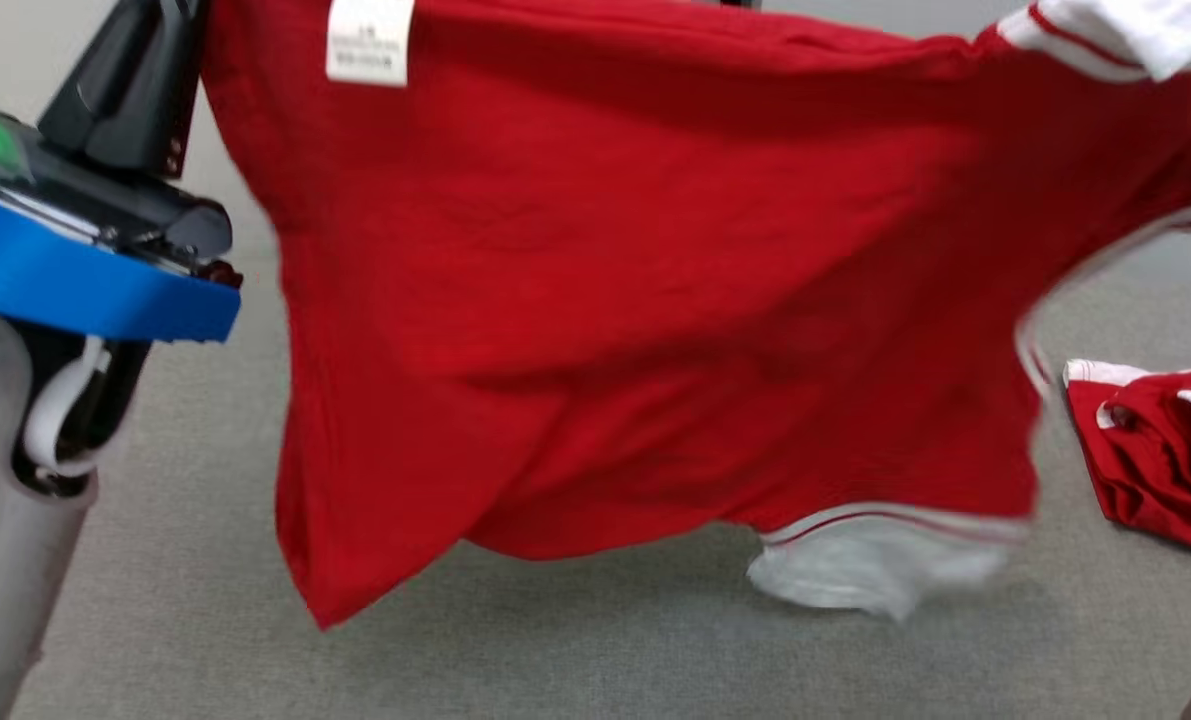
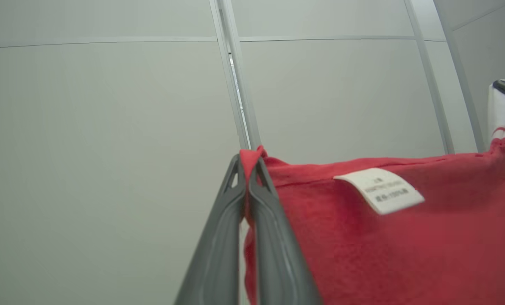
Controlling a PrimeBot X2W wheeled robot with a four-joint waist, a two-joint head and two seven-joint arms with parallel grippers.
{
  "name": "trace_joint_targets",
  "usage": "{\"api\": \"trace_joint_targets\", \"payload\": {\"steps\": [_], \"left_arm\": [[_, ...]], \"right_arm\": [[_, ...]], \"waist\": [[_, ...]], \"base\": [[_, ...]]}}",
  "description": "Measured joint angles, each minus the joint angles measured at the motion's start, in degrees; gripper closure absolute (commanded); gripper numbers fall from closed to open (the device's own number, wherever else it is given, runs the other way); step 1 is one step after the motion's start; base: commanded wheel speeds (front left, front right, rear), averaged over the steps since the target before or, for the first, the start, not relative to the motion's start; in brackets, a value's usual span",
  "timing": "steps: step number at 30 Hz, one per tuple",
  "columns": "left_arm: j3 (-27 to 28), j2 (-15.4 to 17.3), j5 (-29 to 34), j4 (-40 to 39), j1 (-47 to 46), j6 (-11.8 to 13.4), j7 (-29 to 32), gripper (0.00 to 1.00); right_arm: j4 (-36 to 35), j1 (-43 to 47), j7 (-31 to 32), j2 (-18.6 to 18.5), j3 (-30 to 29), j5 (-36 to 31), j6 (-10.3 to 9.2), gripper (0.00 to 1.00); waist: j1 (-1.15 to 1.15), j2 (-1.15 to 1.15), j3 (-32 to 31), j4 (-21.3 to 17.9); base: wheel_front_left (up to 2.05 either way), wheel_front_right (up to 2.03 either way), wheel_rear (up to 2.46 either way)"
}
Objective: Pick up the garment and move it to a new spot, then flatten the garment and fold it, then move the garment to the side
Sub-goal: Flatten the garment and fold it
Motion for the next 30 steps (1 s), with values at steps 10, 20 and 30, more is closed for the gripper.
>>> {"api": "trace_joint_targets", "payload": {"steps": [10, 20, 30], "left_arm": [[-2.07, -0.33, -2.45, 5.14, -7.48, 0.0, 4.26, 1.0], [0.15, -5.57, 1.7, 23.74, -26.24, -0.01, -8.33, 1.0], [-2.18, -8.72, -4.67, 36.38, -6.09, -0.13, -10.28, 1.0]], "right_arm": [[8.0, -9.48, 2.45, 2.3, -2.76, -9.56, 0.0, 1.0], [21.74, -30.5, -9.9, 2.99, -7.3, -16.92, 0.01, 1.0], [22.74, -8.47, -11.45, 3.74, -3.07, -9.72, 0.05, 1.0]], "waist": [[0.01, 0.0, 8.45, -2.78], [0.03, 0.0, 16.23, -2.85], [0.01, 0.0, 15.37, -3.78]], "base": [[0.0, 0.0, 0.0], [0.0, 0.0, 0.0], [0.0, 0.0, 0.0]]}}
